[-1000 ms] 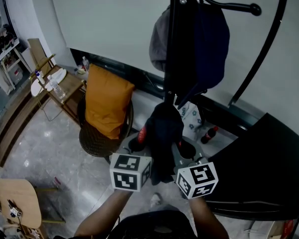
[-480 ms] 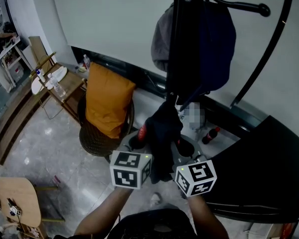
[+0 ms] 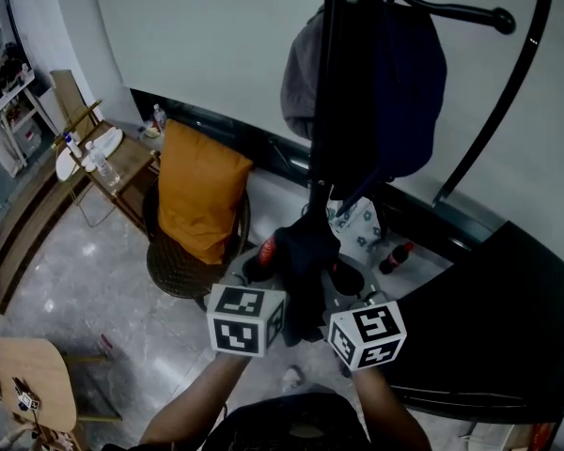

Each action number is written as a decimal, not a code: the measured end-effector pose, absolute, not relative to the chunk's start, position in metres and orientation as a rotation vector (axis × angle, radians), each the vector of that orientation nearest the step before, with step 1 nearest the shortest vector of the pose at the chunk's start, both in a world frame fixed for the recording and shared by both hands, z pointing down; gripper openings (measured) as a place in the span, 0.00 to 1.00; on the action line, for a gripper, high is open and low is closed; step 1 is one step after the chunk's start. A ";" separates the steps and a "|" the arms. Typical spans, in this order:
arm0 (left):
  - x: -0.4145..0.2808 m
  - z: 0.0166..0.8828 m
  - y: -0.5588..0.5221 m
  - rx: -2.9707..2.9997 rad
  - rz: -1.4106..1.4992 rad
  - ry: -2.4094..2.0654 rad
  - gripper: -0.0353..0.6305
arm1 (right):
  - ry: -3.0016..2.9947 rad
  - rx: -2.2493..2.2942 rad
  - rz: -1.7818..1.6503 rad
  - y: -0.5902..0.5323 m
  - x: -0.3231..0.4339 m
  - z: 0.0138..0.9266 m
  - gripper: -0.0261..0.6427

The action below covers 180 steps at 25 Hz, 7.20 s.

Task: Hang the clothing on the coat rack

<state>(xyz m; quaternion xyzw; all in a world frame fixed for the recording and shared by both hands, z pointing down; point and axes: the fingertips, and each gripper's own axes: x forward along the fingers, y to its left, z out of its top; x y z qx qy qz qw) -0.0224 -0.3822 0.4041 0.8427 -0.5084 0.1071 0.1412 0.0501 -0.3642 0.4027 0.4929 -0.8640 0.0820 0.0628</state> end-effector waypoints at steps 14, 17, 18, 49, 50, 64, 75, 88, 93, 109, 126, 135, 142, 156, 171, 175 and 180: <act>-0.023 0.409 -0.393 2.436 0.317 -1.459 0.09 | -2.601 1.482 0.260 -0.376 0.046 0.409 0.08; -0.022 0.410 -0.395 2.437 0.319 -1.458 0.09 | -2.602 1.482 0.260 -0.377 0.047 0.410 0.08; -0.021 0.410 -0.395 2.437 0.320 -1.458 0.09 | -2.602 1.482 0.261 -0.378 0.047 0.411 0.08; -0.022 0.435 -0.382 2.396 0.349 -1.422 0.09 | -2.565 1.464 0.320 -0.366 0.045 0.442 0.08; -0.022 0.436 -0.380 2.396 0.352 -1.417 0.09 | -2.565 1.463 0.322 -0.365 0.045 0.443 0.08; -0.024 0.446 -0.367 2.389 0.366 -1.411 0.09 | -2.551 1.474 0.337 -0.352 0.042 0.453 0.08; -0.024 0.450 -0.353 2.390 0.374 -1.390 0.09 | -2.527 1.484 0.350 -0.338 0.040 0.458 0.08; -0.025 0.452 -0.339 2.410 0.399 -1.394 0.09 | -2.516 1.483 0.369 -0.319 0.034 0.460 0.08; -0.025 0.453 -0.333 2.417 0.395 -1.386 0.09 | -2.515 1.494 0.375 -0.313 0.032 0.460 0.09; -0.022 0.448 -0.310 2.444 0.376 -1.344 0.11 | -2.504 1.516 0.377 -0.290 0.029 0.456 0.12; -0.030 0.439 -0.286 2.460 0.343 -1.351 0.19 | -2.491 1.586 0.365 -0.264 0.032 0.444 0.14; -0.032 0.437 -0.269 2.463 0.338 -1.336 0.19 | -2.496 1.572 0.361 -0.245 0.028 0.443 0.14; -0.029 0.441 -0.252 2.460 0.349 -1.297 0.19 | -2.507 1.576 0.365 -0.233 0.027 0.438 0.14; -0.033 0.425 -0.219 2.498 0.311 -1.283 0.18 | -2.530 1.602 0.273 -0.201 0.022 0.414 0.12; -0.033 0.408 -0.184 2.554 0.294 -1.265 0.09 | -2.559 1.597 0.222 -0.169 0.012 0.395 0.06; -0.035 0.406 -0.178 2.563 0.290 -1.264 0.08 | -2.564 1.600 0.215 -0.163 0.011 0.392 0.05; -0.035 0.406 -0.171 2.568 0.290 -1.260 0.07 | -2.560 1.591 0.207 -0.156 0.010 0.393 0.05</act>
